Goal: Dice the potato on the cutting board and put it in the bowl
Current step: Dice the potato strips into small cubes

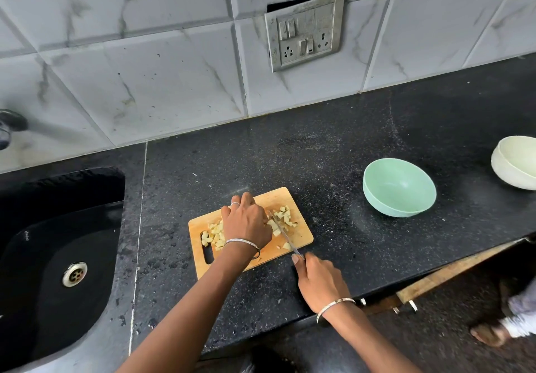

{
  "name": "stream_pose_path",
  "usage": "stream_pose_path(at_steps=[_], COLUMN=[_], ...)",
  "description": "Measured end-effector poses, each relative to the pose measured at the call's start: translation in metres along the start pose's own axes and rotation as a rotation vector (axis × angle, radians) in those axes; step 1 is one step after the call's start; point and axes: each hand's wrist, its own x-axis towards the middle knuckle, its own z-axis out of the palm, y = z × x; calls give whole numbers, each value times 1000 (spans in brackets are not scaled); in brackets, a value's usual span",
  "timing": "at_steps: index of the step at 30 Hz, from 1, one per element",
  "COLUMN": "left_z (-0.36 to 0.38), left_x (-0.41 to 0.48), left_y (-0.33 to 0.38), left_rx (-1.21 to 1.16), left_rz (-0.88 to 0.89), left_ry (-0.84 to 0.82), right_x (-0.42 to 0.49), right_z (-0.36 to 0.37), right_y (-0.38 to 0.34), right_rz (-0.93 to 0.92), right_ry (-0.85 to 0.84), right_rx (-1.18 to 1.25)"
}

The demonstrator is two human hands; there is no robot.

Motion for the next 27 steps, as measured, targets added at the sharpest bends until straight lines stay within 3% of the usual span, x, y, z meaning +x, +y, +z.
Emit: stream_pose_path(at_steps=[9, 18, 27], left_z=[8, 9, 8], left_x=[-4, -19, -20], left_y=[1, 3, 4], left_rx=[-184, -58, -99], left_rz=[-62, -45, -46], left_ry=[-14, 33, 42], right_x=[6, 1, -6], right_z=[2, 0, -5], right_y=[3, -2, -8], right_rz=[4, -74, -58], right_ry=[7, 33, 40], right_rx=[43, 9, -58])
